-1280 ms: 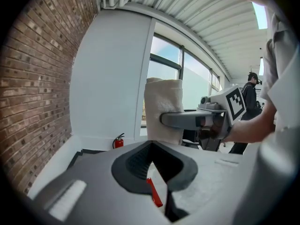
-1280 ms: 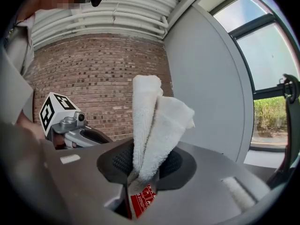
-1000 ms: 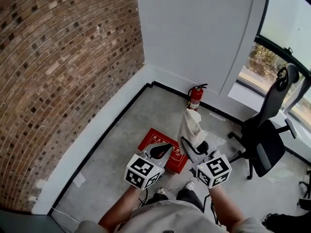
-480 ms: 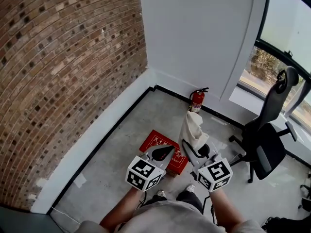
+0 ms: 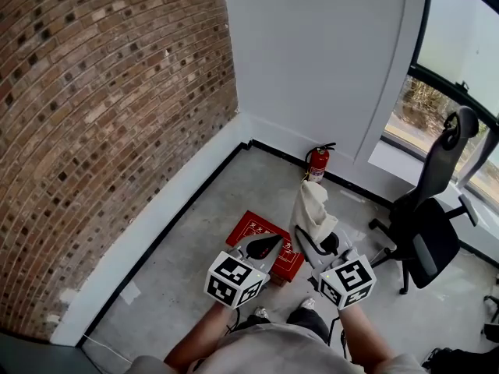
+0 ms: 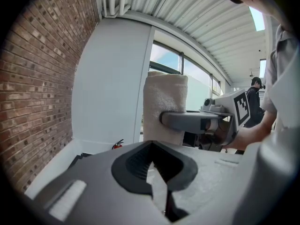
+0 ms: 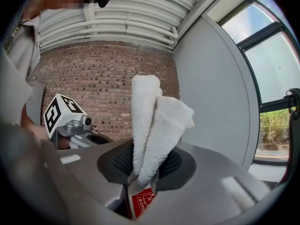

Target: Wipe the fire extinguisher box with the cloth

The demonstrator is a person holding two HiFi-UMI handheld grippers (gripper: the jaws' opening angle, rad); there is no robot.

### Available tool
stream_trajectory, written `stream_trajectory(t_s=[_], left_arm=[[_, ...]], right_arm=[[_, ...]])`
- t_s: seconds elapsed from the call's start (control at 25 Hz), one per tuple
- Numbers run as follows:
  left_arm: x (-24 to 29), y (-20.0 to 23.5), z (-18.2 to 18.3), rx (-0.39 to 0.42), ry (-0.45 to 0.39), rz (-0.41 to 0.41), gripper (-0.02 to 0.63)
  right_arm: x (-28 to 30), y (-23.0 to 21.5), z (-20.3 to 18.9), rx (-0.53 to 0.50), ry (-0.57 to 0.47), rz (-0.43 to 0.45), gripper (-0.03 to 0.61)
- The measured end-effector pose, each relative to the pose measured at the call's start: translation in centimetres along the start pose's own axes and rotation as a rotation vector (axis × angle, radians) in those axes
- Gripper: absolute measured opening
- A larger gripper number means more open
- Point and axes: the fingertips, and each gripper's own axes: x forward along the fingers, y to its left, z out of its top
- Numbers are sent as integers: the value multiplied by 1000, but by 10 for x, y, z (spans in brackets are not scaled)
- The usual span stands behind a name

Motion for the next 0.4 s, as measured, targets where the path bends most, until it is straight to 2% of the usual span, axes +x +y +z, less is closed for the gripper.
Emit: stream_trajectory(t_s=[0.4], left_arm=[[9, 1, 1, -11, -8, -17, 2]], right_arm=[[1, -4, -5, -6, 17, -5, 121]])
